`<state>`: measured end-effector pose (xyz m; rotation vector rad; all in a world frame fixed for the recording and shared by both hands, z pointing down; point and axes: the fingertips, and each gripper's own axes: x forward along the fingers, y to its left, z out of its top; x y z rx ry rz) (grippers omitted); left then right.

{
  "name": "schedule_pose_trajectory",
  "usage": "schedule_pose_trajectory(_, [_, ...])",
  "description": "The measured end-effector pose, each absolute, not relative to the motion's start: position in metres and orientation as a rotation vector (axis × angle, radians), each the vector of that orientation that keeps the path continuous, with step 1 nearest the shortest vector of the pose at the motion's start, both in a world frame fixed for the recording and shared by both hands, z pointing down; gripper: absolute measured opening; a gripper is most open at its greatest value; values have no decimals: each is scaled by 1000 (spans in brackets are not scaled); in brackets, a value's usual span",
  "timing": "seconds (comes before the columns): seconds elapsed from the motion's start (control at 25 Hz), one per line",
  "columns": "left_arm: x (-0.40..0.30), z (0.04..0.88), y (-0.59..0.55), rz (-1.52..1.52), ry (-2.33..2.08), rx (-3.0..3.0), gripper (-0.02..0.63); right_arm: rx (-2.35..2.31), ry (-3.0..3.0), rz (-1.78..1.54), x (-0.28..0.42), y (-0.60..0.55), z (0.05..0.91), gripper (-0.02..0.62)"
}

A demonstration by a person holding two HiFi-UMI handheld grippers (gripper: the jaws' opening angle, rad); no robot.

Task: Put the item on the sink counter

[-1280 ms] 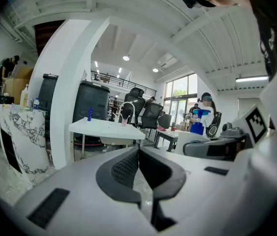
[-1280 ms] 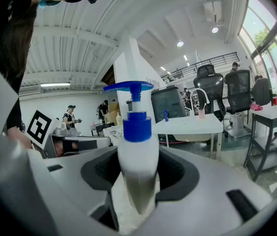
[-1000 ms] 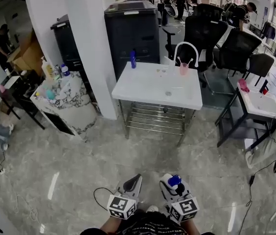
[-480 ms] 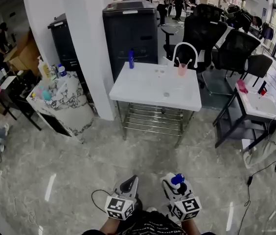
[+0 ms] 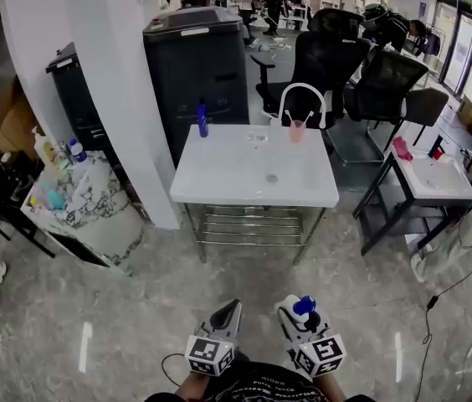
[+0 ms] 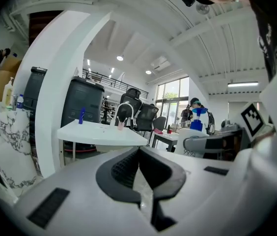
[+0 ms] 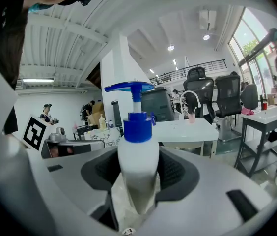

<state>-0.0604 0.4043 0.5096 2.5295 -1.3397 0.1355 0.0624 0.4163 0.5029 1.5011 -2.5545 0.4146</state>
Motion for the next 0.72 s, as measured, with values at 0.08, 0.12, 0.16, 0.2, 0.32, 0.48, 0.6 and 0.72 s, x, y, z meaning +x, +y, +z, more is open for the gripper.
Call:
schedule_pose_trajectory(0.08, [-67,508,385,153,-1310,2559,8,1534,-2542,416,54,399,501,202])
schedule_pose_trajectory(0.12, [-70,507,376,160,-1295,2573,7,1551,-2536,416,50,391,500,202])
schedule_pose_trajectory(0.16, [-75,506,367,166,-1283,2586,8,1567,-2530,416,46,383,500,202])
schedule_pose_trajectory(0.2, [-79,506,358,168,-1274,2596,8,1582,-2524,413,42,376,500,202])
schedule_pose_trajectory(0.32, [-96,501,335,160,-1257,2620,8,1625,-2500,406,28,356,501,202])
schedule_pose_trajectory(0.48, [-119,503,316,173,-1231,2643,8,1675,-2484,409,8,337,504,202])
schedule_pose_trajectory(0.6, [-132,507,304,166,-1237,2625,8,1674,-2483,409,-4,325,505,202])
schedule_pose_trajectory(0.72, [-141,511,293,159,-1247,2602,8,1665,-2488,417,-12,313,506,202])
